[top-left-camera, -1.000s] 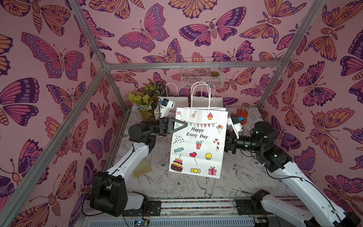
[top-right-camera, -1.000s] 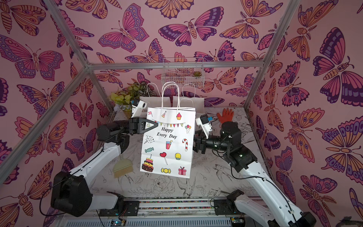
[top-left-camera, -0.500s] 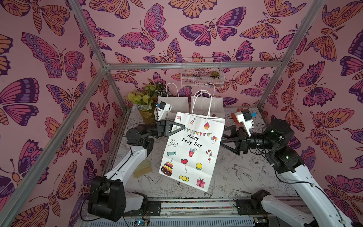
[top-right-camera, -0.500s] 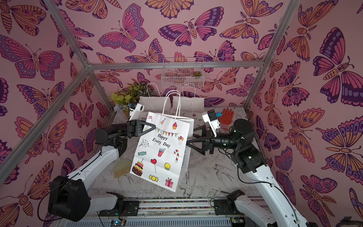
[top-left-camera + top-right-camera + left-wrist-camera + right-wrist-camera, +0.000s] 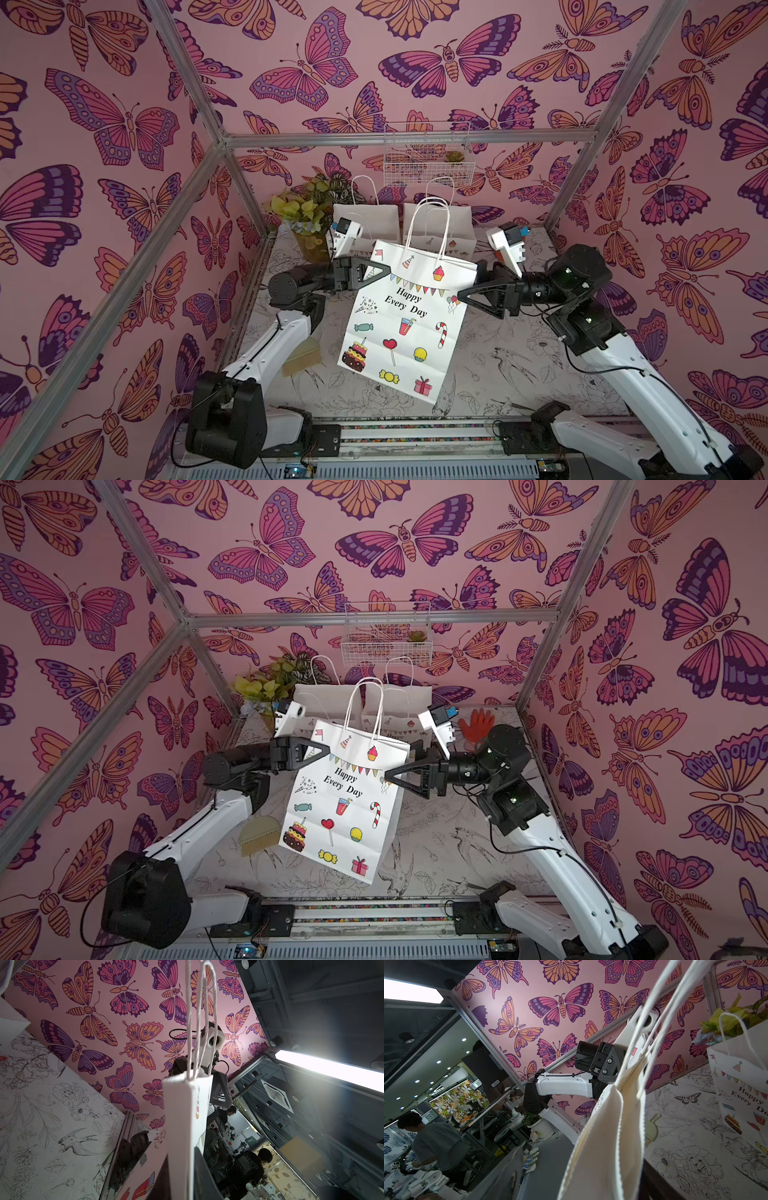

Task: Put away the paper bag
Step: Press the paper bag.

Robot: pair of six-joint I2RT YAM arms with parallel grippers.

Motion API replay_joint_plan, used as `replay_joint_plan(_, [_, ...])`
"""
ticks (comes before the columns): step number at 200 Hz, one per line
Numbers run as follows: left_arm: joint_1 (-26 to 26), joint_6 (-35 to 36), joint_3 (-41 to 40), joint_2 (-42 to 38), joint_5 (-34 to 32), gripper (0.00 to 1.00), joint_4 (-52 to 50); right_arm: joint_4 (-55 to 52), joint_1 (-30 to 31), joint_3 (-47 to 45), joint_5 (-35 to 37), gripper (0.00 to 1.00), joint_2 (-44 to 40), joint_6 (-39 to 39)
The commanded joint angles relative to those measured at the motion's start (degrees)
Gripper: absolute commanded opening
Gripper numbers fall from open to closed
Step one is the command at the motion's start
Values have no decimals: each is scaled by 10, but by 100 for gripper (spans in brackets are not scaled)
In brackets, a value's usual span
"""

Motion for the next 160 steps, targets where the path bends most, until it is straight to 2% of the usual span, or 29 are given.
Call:
replay_joint_plan(1, [5, 18, -6, -3, -18, 16, 14, -15, 17, 11, 53, 68, -6, -23])
replay_joint_plan(61, [8, 24, -15, -6, -32, 13, 13, -53, 48, -2, 172, 39, -14, -65])
replay_joint_plan(121, [8, 26, -27, -18, -32, 16, 12, -67, 58, 5, 209, 8, -2, -74])
replay_joint_plan(139, [8, 25, -29, -18, -29, 24, 12, -71, 59, 5, 217, 0, -2, -77])
replay_joint_plan(154, [8, 23, -33, -43, -26, 42, 11, -87, 58, 10, 221, 0, -3, -89])
replay_joint_plan(160, [8, 23, -34, -47, -24, 53, 10, -97, 57, 13, 221, 0, -3, -95])
